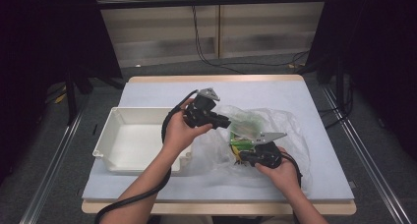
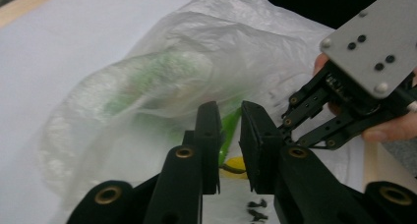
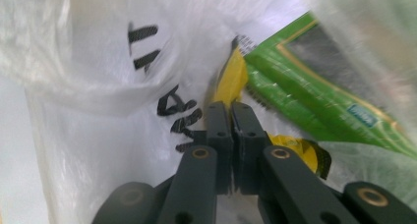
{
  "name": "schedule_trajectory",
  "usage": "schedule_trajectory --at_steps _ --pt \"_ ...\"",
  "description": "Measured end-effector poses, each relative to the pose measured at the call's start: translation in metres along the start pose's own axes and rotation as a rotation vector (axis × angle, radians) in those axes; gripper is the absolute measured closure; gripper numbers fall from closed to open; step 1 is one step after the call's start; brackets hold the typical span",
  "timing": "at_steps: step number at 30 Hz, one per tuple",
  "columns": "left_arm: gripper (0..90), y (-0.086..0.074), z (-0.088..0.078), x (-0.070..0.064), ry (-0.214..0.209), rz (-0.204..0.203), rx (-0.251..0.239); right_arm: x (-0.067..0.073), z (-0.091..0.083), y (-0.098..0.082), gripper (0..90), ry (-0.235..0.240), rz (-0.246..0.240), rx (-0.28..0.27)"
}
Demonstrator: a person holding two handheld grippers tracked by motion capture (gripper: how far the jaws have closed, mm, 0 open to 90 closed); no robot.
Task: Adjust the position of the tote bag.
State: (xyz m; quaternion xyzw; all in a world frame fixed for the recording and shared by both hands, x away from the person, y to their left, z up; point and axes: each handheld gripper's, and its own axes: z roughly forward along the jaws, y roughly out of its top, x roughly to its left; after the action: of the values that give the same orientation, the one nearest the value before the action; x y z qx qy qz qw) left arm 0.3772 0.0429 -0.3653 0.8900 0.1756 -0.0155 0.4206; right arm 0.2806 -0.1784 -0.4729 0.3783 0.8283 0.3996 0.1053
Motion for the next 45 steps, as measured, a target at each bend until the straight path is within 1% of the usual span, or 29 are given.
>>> schedule_trajectory --at_steps 2,4,5,7,10,11,13,14,16,19,20,21,22,24,25,26,28,29,30,31,32,33,34,36,39,41,42,43,45 --pt "81.9 -0.002 0.004 -0.005 -0.002 0.004 0.014 0.002 0.0 -0.001 89.3 0.01 -0.025 0.015" --pt "84.1 -0.003 0.007 -0.008 -0.004 0.005 0.022 0.003 0.0 -0.002 89.6 0.022 -0.027 0.014" --pt "84.8 -0.004 0.01 -0.01 -0.015 -0.008 0.007 0.003 -0.001 -0.002 89.7 0.022 -0.025 0.012" --pt "85.9 -0.004 0.014 -0.012 -0.027 -0.012 0.029 0.002 -0.002 -0.003 89.9 0.033 -0.011 0.001" --pt "87.6 -0.006 0.024 -0.016 -0.039 0.003 0.068 0.0 -0.006 -0.003 89.7 0.032 -0.007 -0.012" --pt "87.7 -0.007 0.028 -0.017 -0.041 -0.003 0.065 -0.001 -0.008 -0.003 89.5 0.03 -0.004 -0.016" --pt "89.6 -0.01 0.036 -0.016 -0.059 -0.001 0.087 -0.004 -0.012 -0.003 88.8 0.018 -0.001 -0.032" --pt "90.0 -0.011 0.038 -0.016 -0.054 -0.005 0.091 -0.005 -0.014 -0.003 88.4 0.014 0.007 -0.04" --pt "90.0 -0.015 0.042 -0.014 -0.065 -0.014 0.099 -0.008 -0.018 -0.002 85.6 -0.007 0.007 -0.053" --pt "90.0 -0.021 0.047 -0.015 -0.059 -0.026 0.123 -0.011 -0.021 -0.001 75.2 -0.039 0.009 -0.068" --pt "90.0 -0.022 0.047 -0.015 -0.049 -0.025 0.125 -0.012 -0.02 0.0 73.2 -0.043 0.006 -0.073" --pt "90.0 -0.023 0.048 -0.015 -0.049 -0.021 0.129 -0.011 -0.019 0.0 68.9 -0.042 0.005 -0.083" --pt "90.0 -0.024 0.048 -0.015 -0.052 -0.022 0.127 -0.011 -0.018 0.001 67.7 -0.034 0.002 -0.089" --pt "90.0 -0.025 0.048 -0.015 -0.058 -0.035 0.122 -0.009 -0.013 0.002 67.2 -0.02 -0.004 -0.072" --pt "90.0 -0.026 0.048 -0.015 -0.056 -0.029 0.123 -0.008 -0.011 0.001 67.6 -0.012 -0.004 -0.064" --pt "90.0 -0.026 0.048 -0.016 -0.036 -0.033 0.128 -0.007 -0.008 0.0 69.7 0.006 -0.003 -0.052" --pt "90.0 -0.026 0.049 -0.016 -0.033 -0.031 0.129 -0.003 -0.003 -0.002 78.3 0.017 -0.028 -0.02" --pt "90.0 -0.027 0.05 -0.016 -0.048 -0.043 0.119 -0.002 -0.001 -0.003 82.6 0.034 -0.035 -0.011" --pt "90.0 -0.027 0.052 -0.017 -0.044 -0.043 0.117 0.0 -0.001 -0.004 85.3 0.038 -0.045 -0.004" --pt "90.0 -0.027 0.052 -0.016 -0.054 -0.032 0.121 0.002 0.0 -0.005 87.2 0.045 -0.056 0.005" --pt "90.0 -0.027 0.054 -0.018 -0.049 -0.044 0.126 0.003 0.0 -0.005 88.2 0.051 -0.063 0.007" --pt "90.0 -0.027 0.055 -0.019 -0.03 -0.048 0.138 0.004 0.0 -0.006 88.8 0.055 -0.067 0.009" --pt "90.0 -0.027 0.056 -0.019 -0.023 -0.041 0.149 0.005 -0.001 -0.006 89.2 0.059 -0.067 0.01" --pt "90.0 -0.028 0.058 -0.019 -0.019 -0.048 0.149 0.006 -0.002 -0.007 89.6 0.067 -0.075 0.01" --pt "90.0 -0.029 0.062 -0.017 -0.04 -0.064 0.136 0.009 -0.005 -0.01 89.4 0.064 -0.08 0.007" --pt "90.0 -0.031 0.067 -0.017 -0.027 -0.072 0.145 0.008 -0.008 -0.011 89.0 0.067 -0.078 0.007" --pt "90.0 -0.032 0.07 -0.016 -0.026 -0.074 0.148 0.008 -0.01 -0.012 89.2 0.064 -0.072 0.004" --pt "90.0 -0.034 0.072 -0.015 -0.037 -0.078 0.142 0.008 -0.011 -0.012 89.3 0.071 -0.074 0.002" --pt "90.0 -0.036 0.076 -0.014 -0.029 -0.082 0.15 0.008 -0.013 -0.014 89.5 0.07 -0.083 0.008"
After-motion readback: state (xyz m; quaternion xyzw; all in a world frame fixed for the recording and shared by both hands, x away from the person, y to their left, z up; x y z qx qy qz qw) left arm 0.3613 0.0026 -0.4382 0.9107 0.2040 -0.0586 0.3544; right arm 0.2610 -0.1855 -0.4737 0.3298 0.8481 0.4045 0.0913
